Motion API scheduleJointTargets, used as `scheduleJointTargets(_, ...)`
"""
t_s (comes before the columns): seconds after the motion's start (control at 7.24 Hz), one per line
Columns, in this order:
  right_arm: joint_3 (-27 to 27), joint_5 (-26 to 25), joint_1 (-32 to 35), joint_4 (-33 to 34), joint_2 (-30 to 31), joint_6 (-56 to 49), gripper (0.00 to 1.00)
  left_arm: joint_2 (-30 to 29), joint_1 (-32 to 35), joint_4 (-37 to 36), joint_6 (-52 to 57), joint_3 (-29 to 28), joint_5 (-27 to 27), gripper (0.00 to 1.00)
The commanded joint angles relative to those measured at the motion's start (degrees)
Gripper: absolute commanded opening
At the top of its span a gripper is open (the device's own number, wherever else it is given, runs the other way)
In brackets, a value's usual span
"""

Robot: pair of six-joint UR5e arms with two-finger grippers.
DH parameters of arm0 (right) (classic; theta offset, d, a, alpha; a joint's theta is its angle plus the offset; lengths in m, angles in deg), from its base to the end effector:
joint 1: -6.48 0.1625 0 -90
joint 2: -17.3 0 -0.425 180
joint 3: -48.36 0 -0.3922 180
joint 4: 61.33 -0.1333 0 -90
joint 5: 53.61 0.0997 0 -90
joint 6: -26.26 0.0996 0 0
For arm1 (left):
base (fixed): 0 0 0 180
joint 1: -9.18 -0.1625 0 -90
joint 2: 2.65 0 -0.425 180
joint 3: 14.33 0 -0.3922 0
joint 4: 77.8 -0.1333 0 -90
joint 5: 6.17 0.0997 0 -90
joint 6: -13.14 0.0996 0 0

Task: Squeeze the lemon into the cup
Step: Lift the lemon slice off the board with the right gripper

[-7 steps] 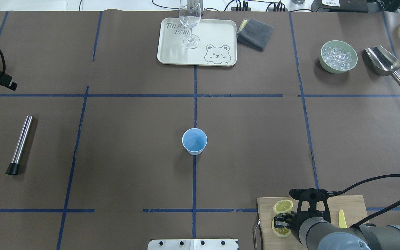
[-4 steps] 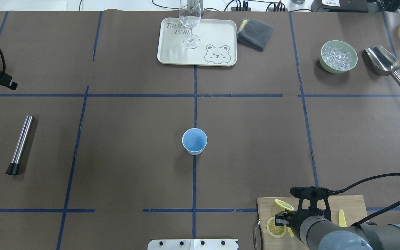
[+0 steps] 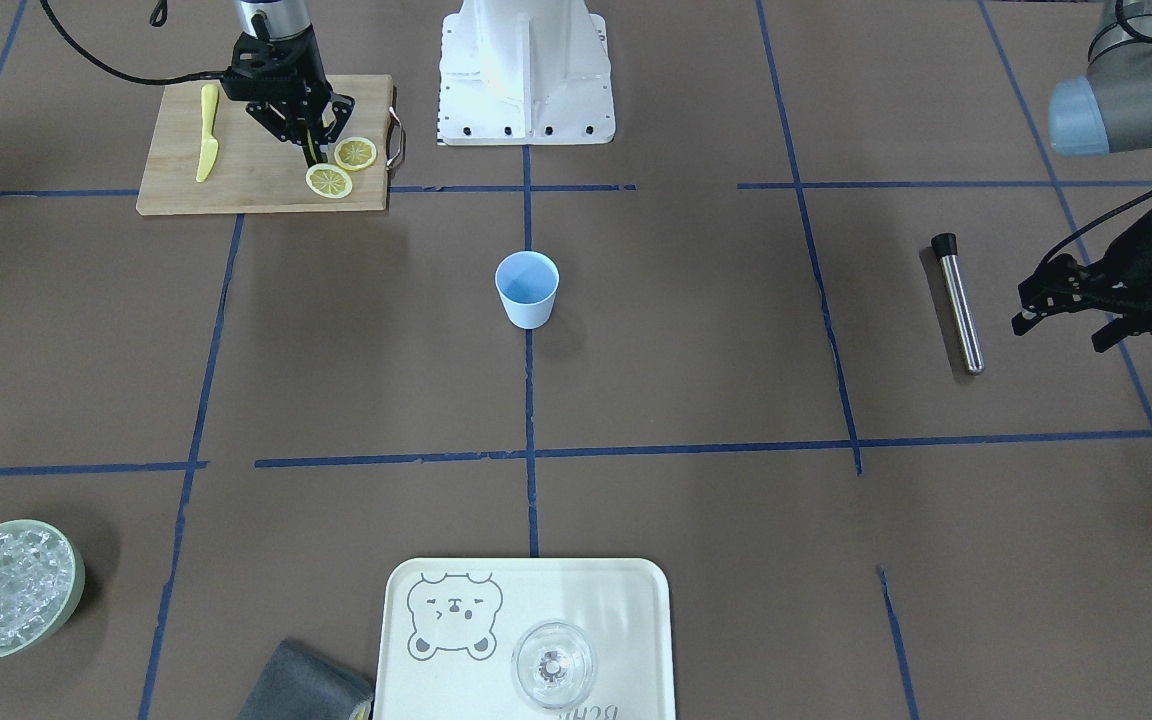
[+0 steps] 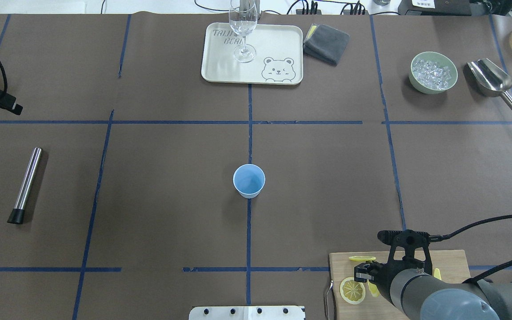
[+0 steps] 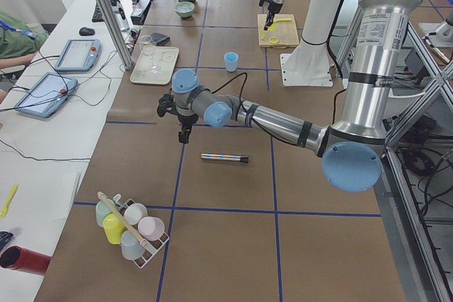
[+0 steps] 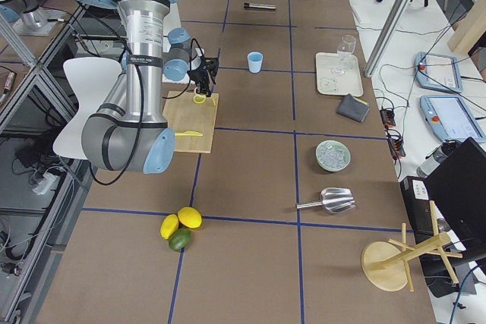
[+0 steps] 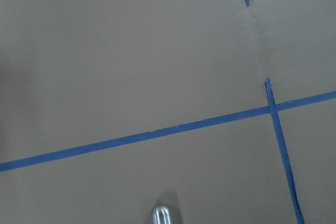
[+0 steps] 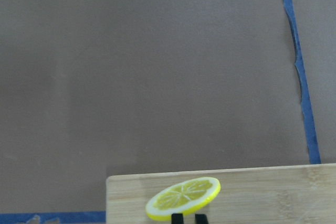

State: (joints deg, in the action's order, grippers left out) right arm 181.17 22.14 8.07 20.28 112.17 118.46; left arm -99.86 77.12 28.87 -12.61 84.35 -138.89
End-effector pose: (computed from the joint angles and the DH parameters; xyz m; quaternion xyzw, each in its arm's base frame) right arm -0.4074 -0.1692 0.3394 0.1120 -0.3909 0.0789 0.9102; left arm 0.1471 -0.5381 0.4848 0.0970 0.4254 0.0733 0.8968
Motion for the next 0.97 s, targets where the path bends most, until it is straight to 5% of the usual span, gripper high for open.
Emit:
scheduleJointTargets(0.0,4.1,0.0,1.6,-0.1,-0.8,0.0,0.0,0.0,0.0,0.0,0.0,-0.1,0.0,1.0)
scheduleJointTargets(0.41,5.7,0.5,6.6,0.1,-7.2,-0.1,0.0,0.0,0.0,-0.1,-0.1,0.9,-0.1,1.0)
scheduleJointTargets(0.83,-4.5,8.3,18.2,18.4,-32.0,-0.3,0.0,-0.1,0.0,0.0,-0.1,0.9,-0.1,1.0)
